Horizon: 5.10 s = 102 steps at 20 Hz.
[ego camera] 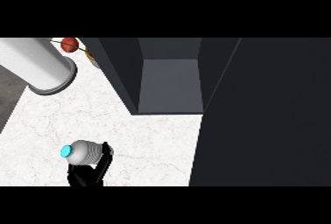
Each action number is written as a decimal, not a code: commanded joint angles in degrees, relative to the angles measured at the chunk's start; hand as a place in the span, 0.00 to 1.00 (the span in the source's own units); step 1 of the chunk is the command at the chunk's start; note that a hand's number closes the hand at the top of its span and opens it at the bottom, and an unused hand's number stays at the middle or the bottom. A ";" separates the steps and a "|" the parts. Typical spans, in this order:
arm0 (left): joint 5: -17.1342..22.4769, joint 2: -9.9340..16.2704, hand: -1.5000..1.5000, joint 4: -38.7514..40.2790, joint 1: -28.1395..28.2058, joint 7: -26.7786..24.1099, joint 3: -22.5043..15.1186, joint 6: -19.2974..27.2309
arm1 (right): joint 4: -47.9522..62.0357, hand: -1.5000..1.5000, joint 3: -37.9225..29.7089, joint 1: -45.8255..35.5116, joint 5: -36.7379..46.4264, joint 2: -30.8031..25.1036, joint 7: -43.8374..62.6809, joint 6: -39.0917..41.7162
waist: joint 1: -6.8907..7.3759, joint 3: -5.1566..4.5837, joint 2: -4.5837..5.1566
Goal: Pick up the bottled water, place it into the cabinet and close the cabinet
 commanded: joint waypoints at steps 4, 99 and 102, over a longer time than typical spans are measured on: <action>3.43 -0.18 1.00 -0.25 -1.57 -7.52 -2.52 -2.34 | -9.83 0.00 -2.22 1.41 1.82 -3.82 4.67 0.93 | -0.04 -0.13 0.09; -41.20 0.59 1.00 34.78 -57.75 36.55 1.12 18.59 | -6.87 0.00 0.27 -0.27 -2.57 -5.91 -0.83 -2.03 | -2.85 -0.17 1.31; -42.34 -0.18 0.00 37.23 -60.24 38.31 0.19 21.91 | -6.39 0.00 0.34 2.65 -2.67 -7.01 -4.20 -2.26 | -3.12 -0.07 1.03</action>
